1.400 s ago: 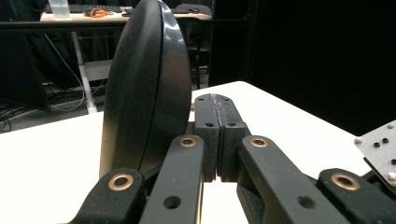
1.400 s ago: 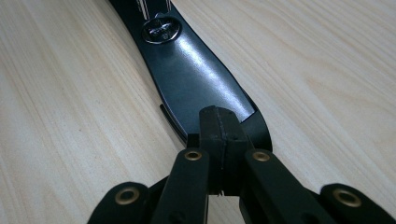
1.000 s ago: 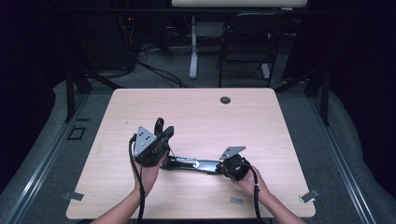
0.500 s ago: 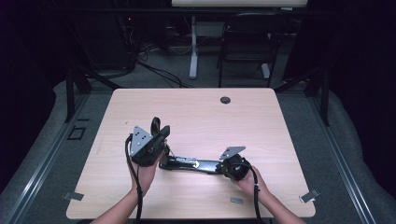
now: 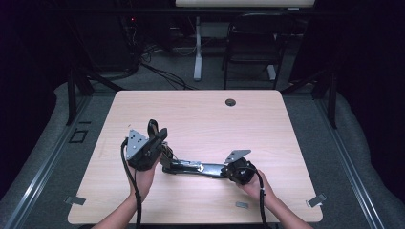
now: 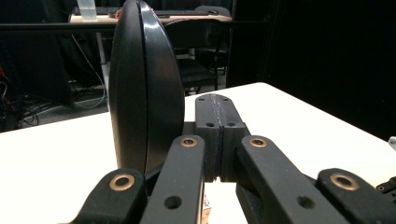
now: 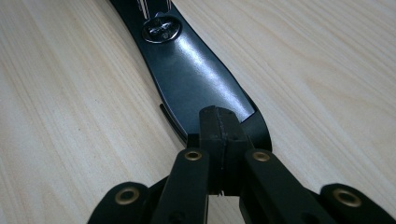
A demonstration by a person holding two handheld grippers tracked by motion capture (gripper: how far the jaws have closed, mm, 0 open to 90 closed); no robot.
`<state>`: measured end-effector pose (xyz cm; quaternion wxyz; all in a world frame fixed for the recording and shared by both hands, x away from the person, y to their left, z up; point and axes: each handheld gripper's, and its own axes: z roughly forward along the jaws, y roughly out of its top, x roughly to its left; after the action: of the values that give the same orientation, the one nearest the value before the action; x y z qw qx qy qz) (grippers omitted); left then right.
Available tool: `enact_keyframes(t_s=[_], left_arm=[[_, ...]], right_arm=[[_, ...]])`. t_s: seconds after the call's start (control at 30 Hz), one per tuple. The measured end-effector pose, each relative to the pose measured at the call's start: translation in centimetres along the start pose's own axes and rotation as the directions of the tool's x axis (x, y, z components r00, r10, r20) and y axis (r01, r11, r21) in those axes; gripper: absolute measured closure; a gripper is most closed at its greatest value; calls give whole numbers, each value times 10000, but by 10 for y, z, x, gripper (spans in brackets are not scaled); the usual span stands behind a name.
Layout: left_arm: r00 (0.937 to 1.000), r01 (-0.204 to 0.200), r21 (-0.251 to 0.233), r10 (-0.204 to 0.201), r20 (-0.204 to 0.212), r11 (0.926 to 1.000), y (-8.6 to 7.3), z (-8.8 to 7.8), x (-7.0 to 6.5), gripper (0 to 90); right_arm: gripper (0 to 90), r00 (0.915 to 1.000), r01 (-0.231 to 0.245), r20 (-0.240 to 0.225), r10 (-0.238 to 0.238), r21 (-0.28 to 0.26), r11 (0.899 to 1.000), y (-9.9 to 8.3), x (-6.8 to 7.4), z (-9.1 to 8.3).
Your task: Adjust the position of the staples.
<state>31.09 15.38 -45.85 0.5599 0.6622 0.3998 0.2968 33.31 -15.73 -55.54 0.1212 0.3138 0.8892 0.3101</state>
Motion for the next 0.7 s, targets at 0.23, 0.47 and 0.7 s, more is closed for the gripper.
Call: enact_keyframes(t_s=[0.23, 0.47, 0.7], left_arm=[[10000, 19, 9, -19, -82, 10000, 0, 0, 1, 900], [9999, 46, 80, -44, -156, 10000, 0, -2, 3, 900], [9993, 189, 119, -186, -313, 9997, -2, -7, 9, 900]], right_arm=[[900, 10000, 12, 5, -12, 5, 10000, 0, 0, 0], [900, 10000, 51, -7, -51, 31, 10000, 0, 0, 0], [900, 10000, 13, -5, -13, -30, 10000, 0, 0, 0]])
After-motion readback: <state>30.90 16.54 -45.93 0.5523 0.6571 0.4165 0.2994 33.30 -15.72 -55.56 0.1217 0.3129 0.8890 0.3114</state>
